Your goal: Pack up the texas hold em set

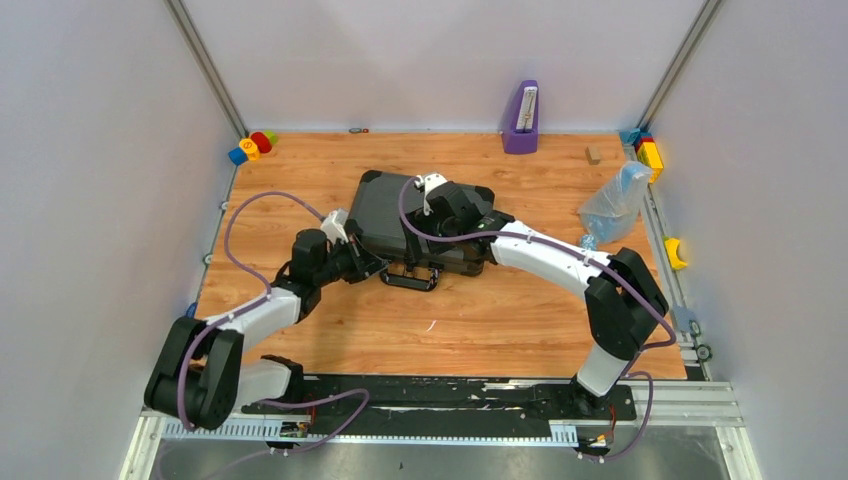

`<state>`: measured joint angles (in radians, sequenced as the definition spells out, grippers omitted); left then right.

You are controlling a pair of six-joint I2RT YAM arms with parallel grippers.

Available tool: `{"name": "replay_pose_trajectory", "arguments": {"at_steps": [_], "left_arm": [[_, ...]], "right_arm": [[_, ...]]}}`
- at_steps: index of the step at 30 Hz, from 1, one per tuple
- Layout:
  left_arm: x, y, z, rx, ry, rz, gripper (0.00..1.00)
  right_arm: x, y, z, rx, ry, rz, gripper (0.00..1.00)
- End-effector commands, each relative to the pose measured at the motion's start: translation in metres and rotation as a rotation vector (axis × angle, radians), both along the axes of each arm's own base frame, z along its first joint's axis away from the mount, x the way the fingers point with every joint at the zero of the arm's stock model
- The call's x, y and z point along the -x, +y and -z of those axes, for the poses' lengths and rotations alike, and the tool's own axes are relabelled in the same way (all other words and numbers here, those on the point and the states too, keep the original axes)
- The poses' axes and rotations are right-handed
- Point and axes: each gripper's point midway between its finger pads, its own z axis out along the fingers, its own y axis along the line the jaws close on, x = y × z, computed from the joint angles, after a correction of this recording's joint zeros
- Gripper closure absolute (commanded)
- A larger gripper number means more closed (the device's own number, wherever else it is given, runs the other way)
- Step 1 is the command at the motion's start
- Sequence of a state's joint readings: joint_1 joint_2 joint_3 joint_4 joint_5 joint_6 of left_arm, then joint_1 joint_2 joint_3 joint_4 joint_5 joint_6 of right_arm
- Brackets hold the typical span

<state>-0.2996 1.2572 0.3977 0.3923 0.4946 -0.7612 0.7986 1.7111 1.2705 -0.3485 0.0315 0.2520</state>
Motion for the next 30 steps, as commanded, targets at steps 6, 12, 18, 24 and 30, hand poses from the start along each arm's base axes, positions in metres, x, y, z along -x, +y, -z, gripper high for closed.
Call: {"name": "replay_pose_trajectory", "arguments": {"at_steps": [6, 12, 18, 24, 30], "left_arm": [[-0.005, 0.040, 0.027, -0.186, -0.016, -0.176, 1.00], [-0.021, 0.024, 0.043, -0.147, 0.008, -0.131, 1.00], [-0.029, 0.029, 0.066, -0.189, 0.030, -0.160, 1.00], [-0.022, -0.008, 0.048, -0.034, -0.045, 0.051, 1.00], [-0.011, -0.032, 0.005, 0.182, -0.161, 0.161, 1.00]], "right_arm": [[0.037, -0.053, 0.055, 0.241, 0.185, 0.076, 0.15], [0.049, -0.055, 0.066, 0.260, 0.238, 0.051, 0.01], [0.051, -0.050, 0.065, 0.243, 0.249, 0.033, 0.00], [0.060, -0.039, 0.071, 0.215, 0.293, -0.032, 0.05], [0.067, -0.035, 0.073, 0.200, 0.311, -0.062, 0.04]]}}
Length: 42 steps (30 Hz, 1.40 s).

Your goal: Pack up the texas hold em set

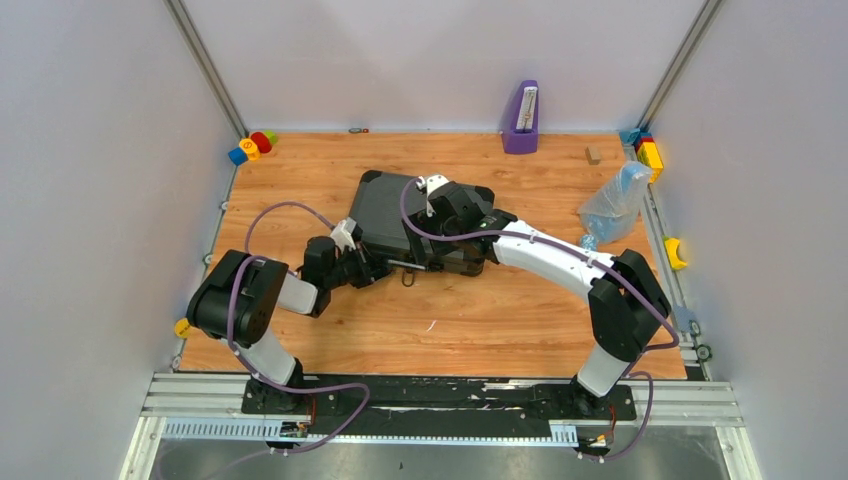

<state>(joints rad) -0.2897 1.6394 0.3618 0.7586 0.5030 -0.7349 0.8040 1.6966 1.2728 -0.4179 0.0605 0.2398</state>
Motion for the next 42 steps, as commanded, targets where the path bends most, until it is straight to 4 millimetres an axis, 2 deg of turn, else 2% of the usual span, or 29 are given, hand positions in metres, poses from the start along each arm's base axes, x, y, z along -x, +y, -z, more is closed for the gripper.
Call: {"name": "replay_pose_trajectory", "arguments": {"at_steps": [1, 5, 6, 10, 13, 18, 21, 23, 28, 33, 37, 42], "left_arm": [[0.007, -0.030, -0.067, 0.225, -0.196, 0.154, 1.00], [0.009, -0.029, -0.077, 0.235, -0.210, 0.146, 1.00], [0.008, -0.027, -0.072, 0.211, -0.196, 0.138, 1.00], [0.002, -0.027, -0.070, 0.181, -0.194, 0.139, 1.00], [0.000, -0.028, -0.071, 0.181, -0.196, 0.139, 1.00], [-0.003, -0.028, -0.072, 0.168, -0.196, 0.142, 1.00], [-0.003, -0.027, -0.070, 0.154, -0.193, 0.141, 1.00], [-0.003, -0.025, -0.069, 0.141, -0.189, 0.136, 1.00], [0.000, -0.021, -0.066, 0.113, -0.192, 0.125, 1.00], [0.002, -0.014, -0.055, 0.070, -0.165, 0.087, 1.00], [0.009, -0.007, -0.035, 0.051, -0.121, 0.008, 1.00], [0.010, 0.002, -0.021, 0.007, -0.113, -0.096, 1.00]], "right_arm": [[0.062, -0.022, 0.069, 0.136, 0.299, -0.074, 0.04], [0.066, -0.018, 0.066, 0.123, 0.297, -0.108, 0.03], [0.067, -0.017, 0.066, 0.122, 0.300, -0.113, 0.03], [0.072, -0.012, 0.073, 0.144, 0.304, -0.139, 0.04], [0.071, -0.015, 0.082, 0.230, 0.272, -0.128, 0.04], [0.062, -0.034, 0.100, 0.443, 0.201, -0.050, 0.04], [0.057, -0.041, 0.104, 0.499, 0.169, -0.002, 0.11], [0.052, -0.046, 0.104, 0.523, 0.149, 0.029, 0.28], [0.049, -0.052, 0.106, 0.559, 0.135, 0.046, 0.31], [0.051, -0.052, 0.112, 0.569, 0.148, 0.039, 0.31], [0.051, -0.051, 0.114, 0.568, 0.154, 0.043, 0.31], [0.053, -0.044, 0.114, 0.538, 0.165, 0.033, 0.32]]}}
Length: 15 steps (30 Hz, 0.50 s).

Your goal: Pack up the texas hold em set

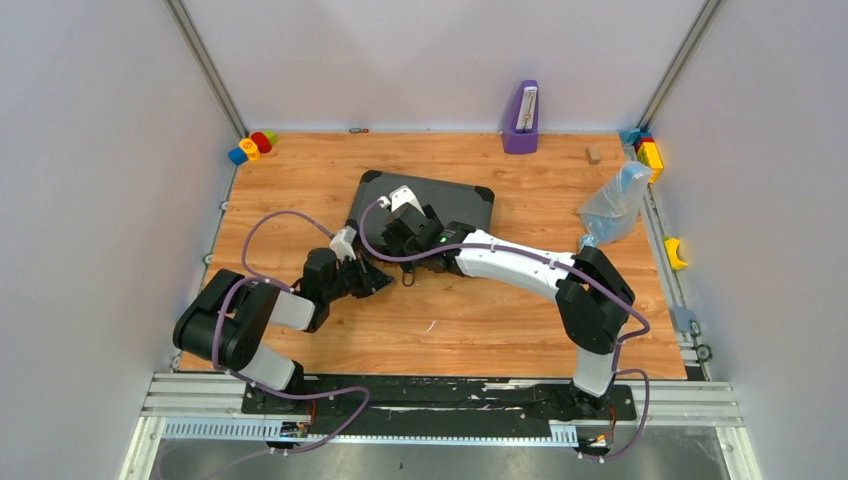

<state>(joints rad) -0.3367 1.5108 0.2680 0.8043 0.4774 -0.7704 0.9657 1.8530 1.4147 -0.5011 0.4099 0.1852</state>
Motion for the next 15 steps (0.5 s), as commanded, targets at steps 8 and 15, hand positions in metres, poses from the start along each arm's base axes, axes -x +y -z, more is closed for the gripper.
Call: {"name": "replay_pose_trajectory", "arguments": {"at_steps": [8, 15], "left_arm": [[-0.015, 0.007, 0.002, -0.090, -0.096, -0.159, 1.00], [-0.020, -0.010, 0.020, -0.110, -0.086, -0.127, 1.00]], "right_arm": [[0.055, -0.063, 0.098, 0.255, 0.324, 0.063, 0.32], [0.057, -0.058, 0.094, 0.227, 0.331, 0.048, 0.32]]}}
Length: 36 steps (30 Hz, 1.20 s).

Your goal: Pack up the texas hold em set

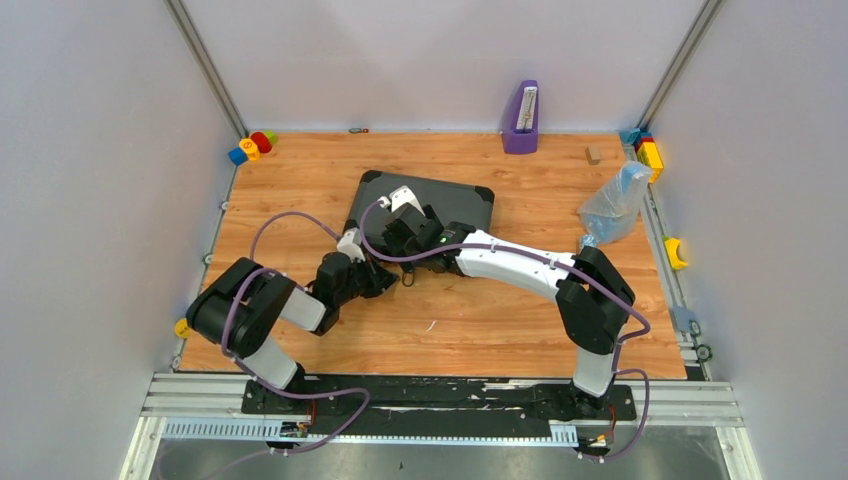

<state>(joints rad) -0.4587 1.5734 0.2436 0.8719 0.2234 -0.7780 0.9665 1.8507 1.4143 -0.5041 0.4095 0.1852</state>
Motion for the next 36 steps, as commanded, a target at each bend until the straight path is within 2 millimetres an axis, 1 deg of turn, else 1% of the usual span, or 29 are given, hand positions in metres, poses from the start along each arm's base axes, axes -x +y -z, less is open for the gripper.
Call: {"name": "replay_pose_trajectory", "arguments": {"at_steps": [1, 2, 3, 4, 5, 6, 7, 8, 9, 10, 11, 13, 18, 22, 25, 29, 32, 34, 36], "left_arm": [[-0.017, -0.009, -0.001, 0.002, -0.063, -0.008, 1.00], [-0.017, -0.013, -0.005, 0.028, -0.074, 0.005, 1.00], [-0.015, -0.015, -0.002, 0.034, -0.065, 0.014, 1.00], [-0.014, -0.020, -0.008, 0.068, -0.078, 0.036, 1.00], [-0.011, -0.022, -0.006, 0.079, -0.069, 0.045, 1.00], [-0.010, -0.027, -0.014, 0.119, -0.082, 0.064, 1.00], [-0.007, -0.028, -0.014, 0.133, -0.077, 0.072, 1.00], [-0.006, -0.032, -0.021, 0.168, -0.090, 0.083, 1.00], [-0.003, -0.032, -0.021, 0.180, -0.087, 0.086, 1.00], [-0.004, -0.034, -0.029, 0.208, -0.104, 0.088, 1.00], [-0.002, -0.033, -0.029, 0.215, -0.101, 0.088, 1.00], [-0.001, -0.034, -0.035, 0.235, -0.116, 0.090, 1.00], [-0.005, -0.034, -0.040, 0.244, -0.132, 0.081, 1.00], [-0.012, -0.036, -0.047, 0.254, -0.155, 0.070, 1.00], [-0.018, -0.039, -0.048, 0.257, -0.157, 0.065, 1.00], [-0.022, -0.040, -0.049, 0.258, -0.161, 0.061, 1.00], [-0.024, -0.040, -0.050, 0.255, -0.165, 0.060, 1.00], [-0.024, -0.040, -0.049, 0.249, -0.162, 0.063, 1.00], [-0.024, -0.040, -0.048, 0.243, -0.160, 0.063, 1.00]], "right_arm": [[0.057, -0.057, 0.094, 0.224, 0.332, 0.047, 0.32], [0.058, -0.057, 0.094, 0.220, 0.334, 0.045, 0.32], [0.058, -0.057, 0.093, 0.216, 0.336, 0.044, 0.32], [0.058, -0.056, 0.092, 0.213, 0.336, 0.043, 0.32], [0.058, -0.056, 0.092, 0.210, 0.337, 0.043, 0.33], [0.058, -0.056, 0.092, 0.209, 0.337, 0.043, 0.33], [0.058, -0.056, 0.092, 0.207, 0.338, 0.041, 0.33], [0.058, -0.056, 0.091, 0.205, 0.337, 0.039, 0.33], [0.058, -0.056, 0.090, 0.204, 0.337, 0.038, 0.33], [0.059, -0.055, 0.090, 0.202, 0.336, 0.037, 0.33], [0.059, -0.055, 0.090, 0.202, 0.339, 0.036, 0.33], [0.060, -0.055, 0.090, 0.198, 0.341, 0.034, 0.33], [0.060, -0.056, 0.089, 0.194, 0.342, 0.035, 0.33], [0.061, -0.055, 0.089, 0.188, 0.348, 0.030, 0.32], [0.064, -0.052, 0.089, 0.179, 0.359, 0.012, 0.28], [0.066, -0.054, 0.088, 0.180, 0.361, 0.005, 0.15], [0.070, -0.050, 0.080, 0.137, 0.373, -0.007, 0.12], [0.072, -0.042, 0.066, 0.063, 0.388, -0.019, 0.11], [0.070, -0.037, 0.050, -0.014, 0.385, -0.014, 0.11]]}}
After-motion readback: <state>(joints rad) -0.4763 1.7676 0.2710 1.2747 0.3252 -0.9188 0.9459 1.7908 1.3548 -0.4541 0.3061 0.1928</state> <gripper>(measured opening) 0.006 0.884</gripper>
